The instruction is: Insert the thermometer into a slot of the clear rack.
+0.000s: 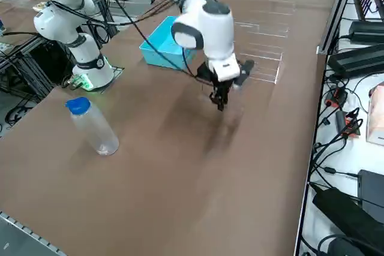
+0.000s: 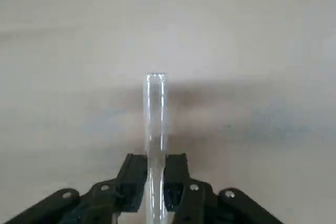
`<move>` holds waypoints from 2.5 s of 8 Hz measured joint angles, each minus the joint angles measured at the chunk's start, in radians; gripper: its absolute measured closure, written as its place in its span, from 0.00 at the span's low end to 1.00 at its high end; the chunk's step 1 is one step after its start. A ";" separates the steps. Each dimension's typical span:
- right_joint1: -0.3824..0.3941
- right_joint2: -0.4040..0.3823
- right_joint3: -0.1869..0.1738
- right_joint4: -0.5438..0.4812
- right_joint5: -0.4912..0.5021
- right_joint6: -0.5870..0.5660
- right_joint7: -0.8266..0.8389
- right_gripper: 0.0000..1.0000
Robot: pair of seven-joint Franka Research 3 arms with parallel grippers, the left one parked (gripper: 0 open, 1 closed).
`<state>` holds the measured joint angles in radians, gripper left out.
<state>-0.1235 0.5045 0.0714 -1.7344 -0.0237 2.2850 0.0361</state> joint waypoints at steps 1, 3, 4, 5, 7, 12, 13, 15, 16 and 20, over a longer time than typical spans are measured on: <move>0.001 -0.039 0.036 0.000 0.000 -0.028 0.000 0.78; 0.006 -0.070 0.105 -0.001 0.053 -0.043 0.002 0.78; 0.008 -0.070 0.133 -0.001 0.077 -0.043 0.002 0.78; 0.008 -0.070 0.160 -0.001 0.106 -0.043 0.003 0.78; 0.009 -0.070 0.201 0.000 0.208 -0.043 0.004 0.78; 0.068 -0.055 0.240 0.041 0.330 -0.039 0.020 0.78; 0.087 -0.037 0.241 0.046 0.335 -0.033 0.028 0.78; 0.099 0.002 0.241 0.050 0.336 -0.019 0.032 0.78; 0.099 0.016 0.241 0.052 0.349 -0.017 0.032 0.78; 0.103 0.042 0.241 0.085 0.378 -0.015 0.032 0.78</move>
<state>-0.0206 0.5467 0.3124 -1.6490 0.3540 2.2704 0.0682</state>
